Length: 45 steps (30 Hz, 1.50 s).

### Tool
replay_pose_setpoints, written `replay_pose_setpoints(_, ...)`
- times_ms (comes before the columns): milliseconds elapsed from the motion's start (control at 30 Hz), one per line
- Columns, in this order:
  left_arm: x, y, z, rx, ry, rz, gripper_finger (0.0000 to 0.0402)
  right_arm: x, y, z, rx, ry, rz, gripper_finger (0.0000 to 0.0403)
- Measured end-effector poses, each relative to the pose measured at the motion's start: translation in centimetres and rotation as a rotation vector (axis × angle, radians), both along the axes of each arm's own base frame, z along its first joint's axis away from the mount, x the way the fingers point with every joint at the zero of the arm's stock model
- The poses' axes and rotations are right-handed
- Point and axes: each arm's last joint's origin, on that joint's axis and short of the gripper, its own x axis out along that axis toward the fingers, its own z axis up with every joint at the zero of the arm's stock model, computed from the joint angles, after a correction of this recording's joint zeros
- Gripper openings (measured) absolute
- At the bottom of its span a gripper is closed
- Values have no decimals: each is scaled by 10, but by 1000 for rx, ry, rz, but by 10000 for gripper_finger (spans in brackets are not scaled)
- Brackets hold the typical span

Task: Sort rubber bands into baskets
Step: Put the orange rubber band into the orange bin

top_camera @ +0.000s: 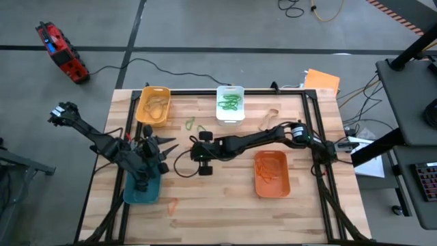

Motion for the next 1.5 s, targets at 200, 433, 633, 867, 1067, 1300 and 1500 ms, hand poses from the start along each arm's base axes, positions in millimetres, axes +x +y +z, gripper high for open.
replay_pose_setpoints(200,3,-2,-2,7,12,0,99,0,-23,-23,24,-168,-57,12)
replay_pose_setpoints(433,5,-3,-5,4,21,4,99,-2,-43,-34,150,-236,-55,56)
replay_pose_setpoints(633,5,-3,-6,6,23,4,99,-3,-44,-35,143,-243,-52,130)
replay_pose_setpoints(867,5,-3,-5,6,22,4,99,0,-43,-44,177,-257,-33,192)
replay_pose_setpoints(1067,6,-4,-6,6,22,4,99,1,-43,-66,225,-222,-71,202)
replay_pose_setpoints(1300,6,-4,-5,5,21,5,99,2,-43,-74,232,-212,-87,156)
replay_pose_setpoints(1500,6,-4,-5,-2,11,5,99,2,-44,-75,212,-207,-67,37)
